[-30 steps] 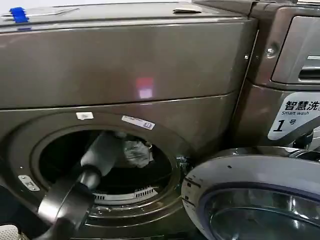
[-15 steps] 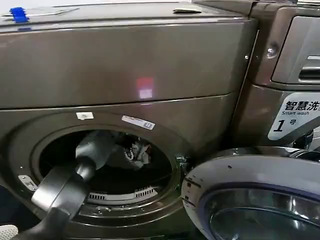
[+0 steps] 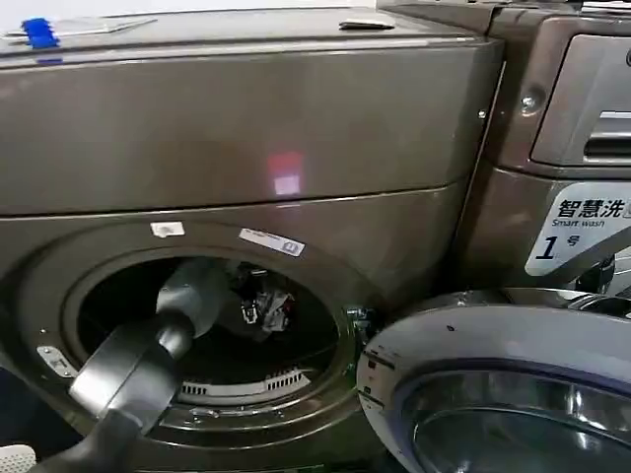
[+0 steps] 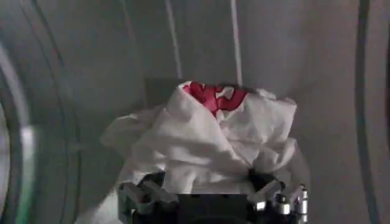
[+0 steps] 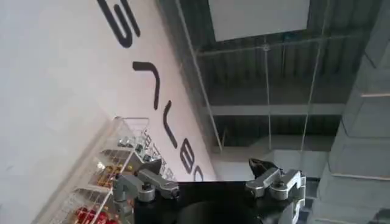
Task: Grasp the clothes from the dryer.
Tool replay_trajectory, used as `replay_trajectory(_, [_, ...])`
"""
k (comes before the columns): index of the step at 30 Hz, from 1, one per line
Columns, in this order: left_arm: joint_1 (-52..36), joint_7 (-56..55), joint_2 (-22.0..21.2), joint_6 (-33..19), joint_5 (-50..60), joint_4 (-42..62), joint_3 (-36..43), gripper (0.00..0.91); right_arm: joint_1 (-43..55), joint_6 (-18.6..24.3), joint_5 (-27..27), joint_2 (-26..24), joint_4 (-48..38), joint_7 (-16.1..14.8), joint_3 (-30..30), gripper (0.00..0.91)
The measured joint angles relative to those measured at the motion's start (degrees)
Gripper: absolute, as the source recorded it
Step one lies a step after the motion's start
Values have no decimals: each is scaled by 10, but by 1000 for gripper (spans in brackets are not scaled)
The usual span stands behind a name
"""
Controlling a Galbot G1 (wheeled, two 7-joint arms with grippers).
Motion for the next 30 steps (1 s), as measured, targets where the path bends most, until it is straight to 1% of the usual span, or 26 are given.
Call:
replay_trajectory(2, [3,1,-2,0,2,0,3,0,0,0,0,0,0,0,0,907])
replay_trajectory(11, [2,5,-4,-2,2,0,6,0,2,0,0,1,1,0,-2,907])
replay_trajectory(20, [-3,5,-5,7,-17,-4,-6,0,7,0,-1,1,3,0,-5,907])
replay_trajectory(30, [18,-35,7,22,-79,-37,-54,0,13,1,-5,2,5,0,-12,907])
